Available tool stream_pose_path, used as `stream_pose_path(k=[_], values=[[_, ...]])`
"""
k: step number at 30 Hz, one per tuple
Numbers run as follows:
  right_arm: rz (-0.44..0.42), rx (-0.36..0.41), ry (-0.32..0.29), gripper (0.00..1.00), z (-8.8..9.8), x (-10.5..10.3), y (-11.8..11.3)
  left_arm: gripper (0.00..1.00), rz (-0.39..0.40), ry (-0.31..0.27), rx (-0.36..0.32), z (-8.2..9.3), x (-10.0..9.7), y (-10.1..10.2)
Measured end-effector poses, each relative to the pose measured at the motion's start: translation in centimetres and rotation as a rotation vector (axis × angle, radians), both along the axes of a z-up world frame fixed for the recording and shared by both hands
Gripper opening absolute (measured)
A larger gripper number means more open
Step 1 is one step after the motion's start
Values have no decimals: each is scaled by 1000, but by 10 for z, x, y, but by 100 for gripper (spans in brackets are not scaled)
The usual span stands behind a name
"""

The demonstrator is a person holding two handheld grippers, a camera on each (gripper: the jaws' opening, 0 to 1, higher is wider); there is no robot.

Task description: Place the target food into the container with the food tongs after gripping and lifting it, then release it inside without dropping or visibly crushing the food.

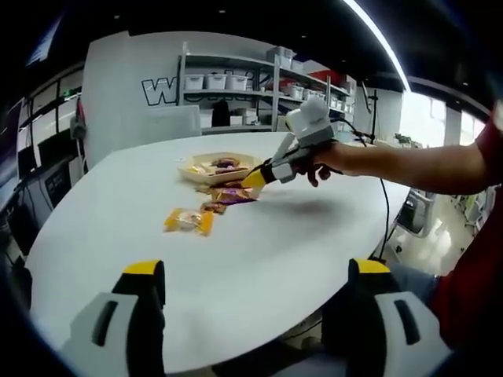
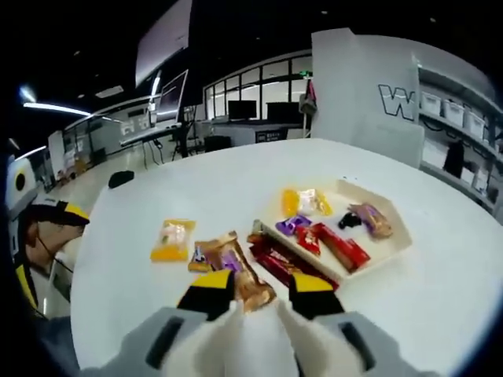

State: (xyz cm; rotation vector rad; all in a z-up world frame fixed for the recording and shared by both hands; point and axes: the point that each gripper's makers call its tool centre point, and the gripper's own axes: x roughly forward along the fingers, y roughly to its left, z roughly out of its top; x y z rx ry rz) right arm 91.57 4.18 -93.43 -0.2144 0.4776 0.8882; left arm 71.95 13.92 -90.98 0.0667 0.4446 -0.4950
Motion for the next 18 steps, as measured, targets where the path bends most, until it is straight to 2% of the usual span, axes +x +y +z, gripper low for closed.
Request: stream_pose_path(k=[18], values=[[2,-20,6,22,0,-20,-16,96,-6,-7,-10,-2,0,-4]])
